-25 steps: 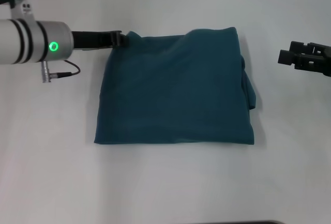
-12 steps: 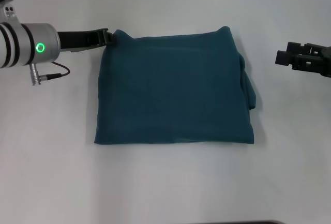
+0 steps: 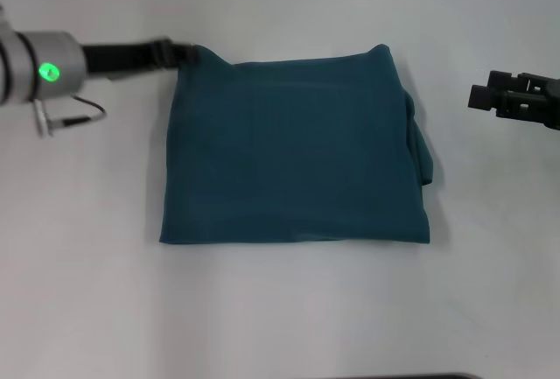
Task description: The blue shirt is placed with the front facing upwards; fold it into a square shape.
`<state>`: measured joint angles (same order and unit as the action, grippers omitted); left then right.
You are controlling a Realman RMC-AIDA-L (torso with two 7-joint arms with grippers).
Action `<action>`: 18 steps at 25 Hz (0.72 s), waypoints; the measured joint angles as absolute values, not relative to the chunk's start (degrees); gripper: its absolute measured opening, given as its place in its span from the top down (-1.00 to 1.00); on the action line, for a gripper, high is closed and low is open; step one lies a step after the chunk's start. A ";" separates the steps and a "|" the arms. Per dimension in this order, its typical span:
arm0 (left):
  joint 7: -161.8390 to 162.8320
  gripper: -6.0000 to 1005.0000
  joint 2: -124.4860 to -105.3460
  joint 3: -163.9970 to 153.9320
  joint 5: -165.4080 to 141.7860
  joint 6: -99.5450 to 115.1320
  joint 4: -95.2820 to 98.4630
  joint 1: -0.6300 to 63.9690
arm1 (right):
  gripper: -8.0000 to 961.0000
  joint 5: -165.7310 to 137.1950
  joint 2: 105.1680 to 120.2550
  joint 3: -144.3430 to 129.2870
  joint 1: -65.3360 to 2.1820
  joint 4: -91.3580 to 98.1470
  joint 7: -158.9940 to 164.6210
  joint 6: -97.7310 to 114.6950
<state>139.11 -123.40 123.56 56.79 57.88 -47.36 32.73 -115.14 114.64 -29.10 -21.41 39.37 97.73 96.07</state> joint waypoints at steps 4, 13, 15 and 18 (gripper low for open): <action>138.78 0.43 -123.82 128.35 58.94 61.08 -52.90 30.61 | -0.96 -115.14 114.54 -29.13 -21.38 39.37 97.73 96.03; 146.45 -0.20 -121.74 132.78 66.99 75.13 -42.87 33.57 | -0.96 -115.13 114.43 -29.32 -21.12 39.37 98.10 95.98; 147.15 -0.25 -121.20 134.40 67.15 74.84 -37.20 35.17 | -0.96 -115.13 114.43 -29.37 -21.14 39.37 98.08 95.88; 146.34 -0.32 -121.59 137.09 67.18 72.78 -34.08 35.96 | -0.96 -115.18 114.44 -29.43 -21.33 39.38 97.95 95.83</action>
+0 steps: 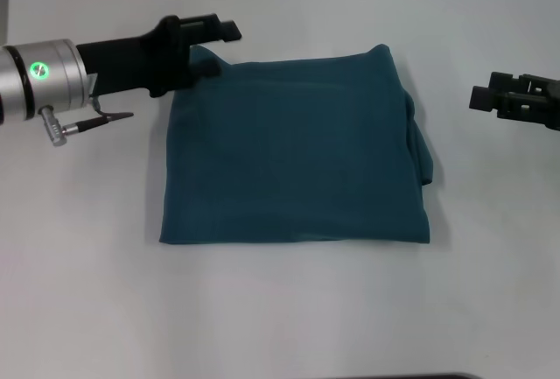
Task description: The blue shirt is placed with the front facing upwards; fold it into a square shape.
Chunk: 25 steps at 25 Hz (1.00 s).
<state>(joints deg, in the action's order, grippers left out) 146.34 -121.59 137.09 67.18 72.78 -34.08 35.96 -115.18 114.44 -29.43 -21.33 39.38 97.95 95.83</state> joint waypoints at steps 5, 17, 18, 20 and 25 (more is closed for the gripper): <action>145.65 -0.34 -122.09 136.66 66.95 66.70 -33.48 35.75 | -0.96 -115.27 114.67 -29.51 -21.50 39.37 97.70 95.79; 145.61 -0.34 -121.31 133.76 66.77 64.13 -32.39 35.64 | -0.96 -115.32 114.70 -29.37 -21.15 39.38 98.11 96.00; 145.72 -0.34 -121.18 134.29 66.96 65.12 -33.15 35.33 | -0.96 -115.32 114.68 -29.31 -21.20 39.38 98.12 96.02; 145.83 -0.34 -121.06 136.18 67.13 67.45 -34.53 34.62 | -0.96 -115.32 114.59 -29.25 -21.29 39.37 98.15 96.18; 145.41 -0.34 -121.12 137.43 66.80 69.71 -35.31 34.03 | -0.96 -115.32 114.68 -29.16 -21.23 39.38 98.18 96.03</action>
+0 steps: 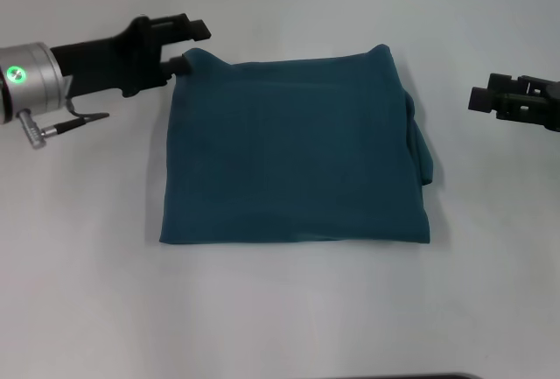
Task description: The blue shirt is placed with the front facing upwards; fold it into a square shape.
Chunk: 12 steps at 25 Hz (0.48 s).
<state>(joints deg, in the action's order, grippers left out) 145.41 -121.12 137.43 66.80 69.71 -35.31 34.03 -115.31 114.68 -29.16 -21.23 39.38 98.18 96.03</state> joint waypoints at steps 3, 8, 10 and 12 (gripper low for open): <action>145.08 -0.34 -121.87 135.66 66.62 67.86 -34.65 34.44 | -0.96 -115.31 114.83 -29.17 -21.16 39.38 98.17 96.01; 145.97 -0.35 -121.89 132.10 66.48 65.02 -33.03 34.62 | -0.96 -115.32 114.82 -29.30 -21.10 39.37 98.27 96.29; 146.18 -0.34 -121.65 132.32 66.74 66.57 -33.11 34.05 | -0.96 -115.31 114.66 -29.22 -20.98 39.38 98.50 96.42; 146.12 -0.34 -121.70 133.40 67.52 69.25 -35.20 32.70 | -0.96 -115.31 114.56 -29.17 -20.86 39.38 98.78 96.48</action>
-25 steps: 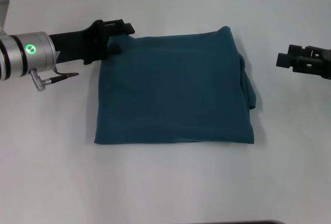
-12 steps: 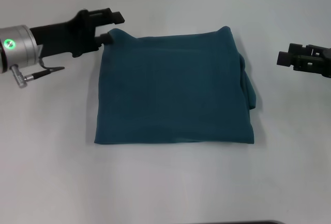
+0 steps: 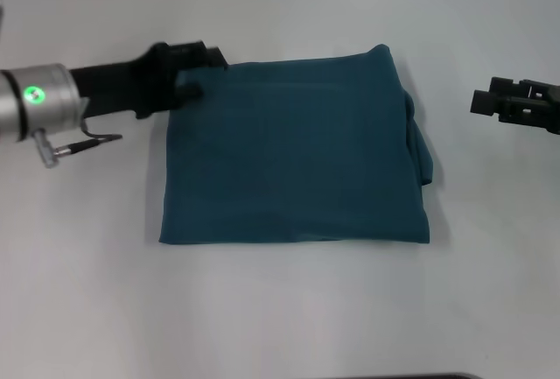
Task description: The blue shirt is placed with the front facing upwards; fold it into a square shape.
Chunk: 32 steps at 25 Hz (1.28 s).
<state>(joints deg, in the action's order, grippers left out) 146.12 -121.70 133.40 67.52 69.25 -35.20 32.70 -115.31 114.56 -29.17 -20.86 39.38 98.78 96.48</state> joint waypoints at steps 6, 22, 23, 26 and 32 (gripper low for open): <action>146.48 -0.34 -122.23 134.23 68.23 73.99 -37.93 30.72 | -0.96 -115.31 114.67 -29.13 -20.78 39.38 98.98 96.66; 145.72 -0.34 -122.31 133.69 65.07 67.34 -34.54 32.38 | -0.96 -115.31 114.72 -29.09 -20.89 39.38 99.05 96.68; 145.68 -0.34 -122.30 133.81 65.23 68.05 -34.83 32.33 | -0.96 -115.31 114.72 -29.08 -20.95 39.38 99.05 96.68; 145.64 -0.34 -122.29 135.39 66.30 72.49 -38.45 30.83 | -0.96 -115.29 114.68 -29.09 -21.05 39.37 99.05 96.71; 136.14 -0.34 -120.40 138.18 69.40 88.71 -46.88 26.69 | -0.96 -115.29 114.37 -29.67 -21.22 39.41 98.92 97.17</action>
<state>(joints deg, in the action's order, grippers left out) 136.14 -120.40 138.18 69.40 88.71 -46.88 26.69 -115.29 114.37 -29.67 -21.22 39.41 98.92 97.17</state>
